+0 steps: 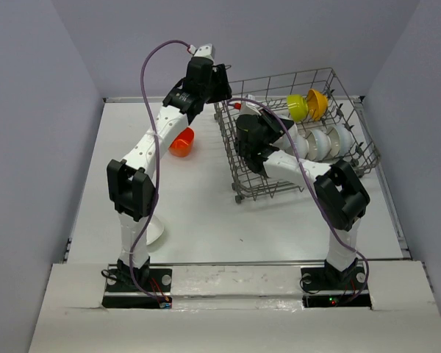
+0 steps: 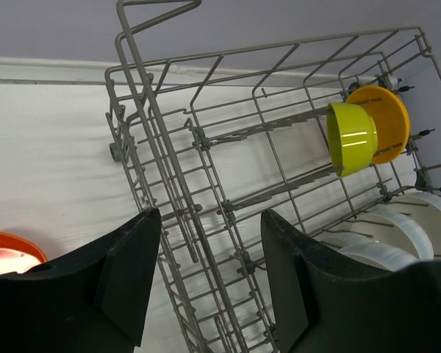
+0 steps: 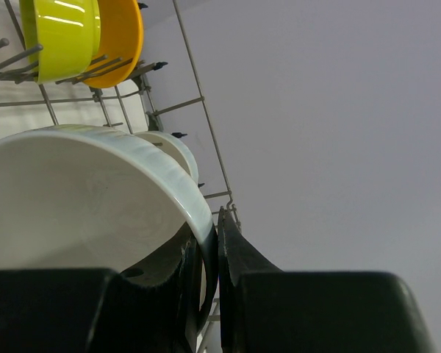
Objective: Load the bowls into the dish rack
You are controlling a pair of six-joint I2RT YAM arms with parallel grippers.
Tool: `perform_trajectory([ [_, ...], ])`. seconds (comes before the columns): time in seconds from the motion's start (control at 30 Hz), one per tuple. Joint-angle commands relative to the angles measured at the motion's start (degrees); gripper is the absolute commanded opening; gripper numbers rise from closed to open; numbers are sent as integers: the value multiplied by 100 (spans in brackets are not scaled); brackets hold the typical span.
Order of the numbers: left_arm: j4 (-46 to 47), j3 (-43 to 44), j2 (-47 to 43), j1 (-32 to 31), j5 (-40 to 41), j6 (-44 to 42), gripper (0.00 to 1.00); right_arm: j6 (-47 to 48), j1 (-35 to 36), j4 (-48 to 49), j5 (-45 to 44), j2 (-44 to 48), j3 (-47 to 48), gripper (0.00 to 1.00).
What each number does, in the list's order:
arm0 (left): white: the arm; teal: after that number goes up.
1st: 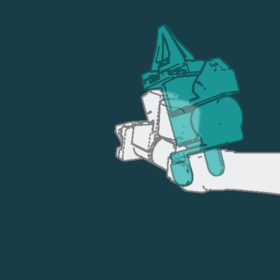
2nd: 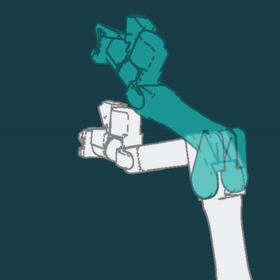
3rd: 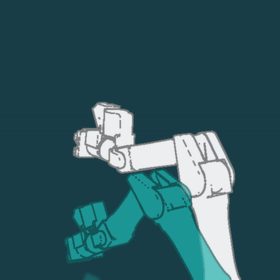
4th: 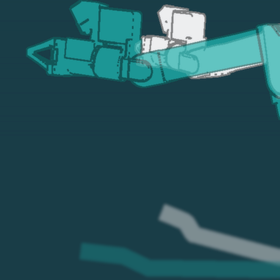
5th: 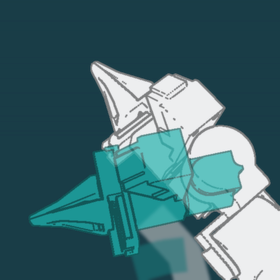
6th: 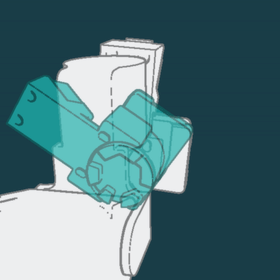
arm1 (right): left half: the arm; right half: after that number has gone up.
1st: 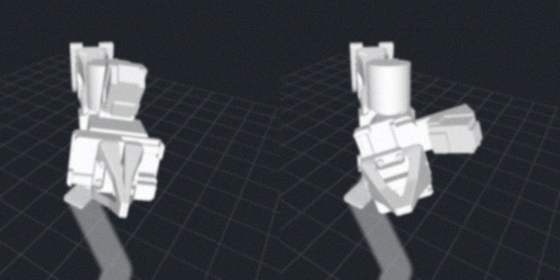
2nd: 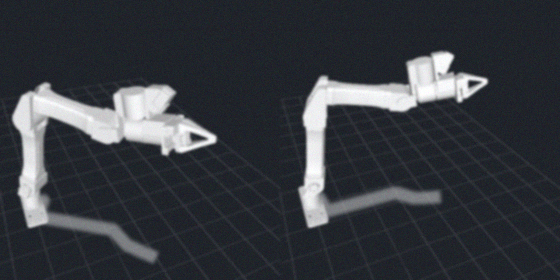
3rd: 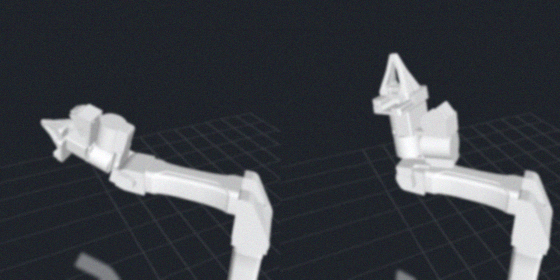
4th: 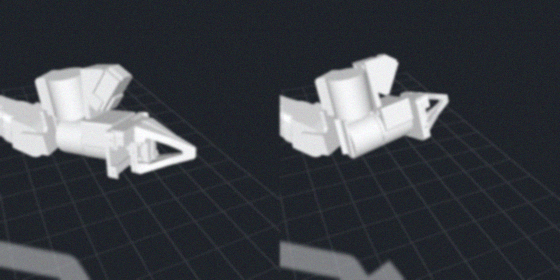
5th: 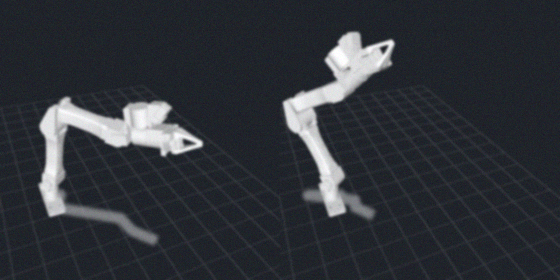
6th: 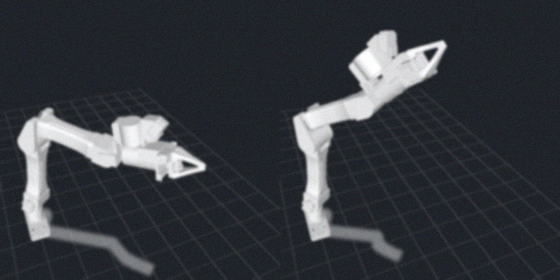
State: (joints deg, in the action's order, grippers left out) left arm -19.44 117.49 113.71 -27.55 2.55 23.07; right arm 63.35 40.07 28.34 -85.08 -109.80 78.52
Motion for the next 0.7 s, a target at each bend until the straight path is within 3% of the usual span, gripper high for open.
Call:
perform_trajectory([
  [0.0, -33, 634, 194, -136, -18, -22, 64, -367, -26, -346, -290, 117, 111, 1],
  [0.13, -244, 951, 476, -259, 149, -57, 62, -446, -26, -443, -264, 195, 190, 1],
  [0.43, -183, 337, 231, -374, 816, -57, 60, -499, -26, -540, -264, 459, 251, 1],
  [0.53, 72, -190, -129, -365, 1054, -110, 63, -508, -26, -566, -264, 503, 260, 1],
  [0.67, 90, -244, -332, -356, 1178, -189, 68, -517, -26, -575, -264, 521, 251, 1],
])
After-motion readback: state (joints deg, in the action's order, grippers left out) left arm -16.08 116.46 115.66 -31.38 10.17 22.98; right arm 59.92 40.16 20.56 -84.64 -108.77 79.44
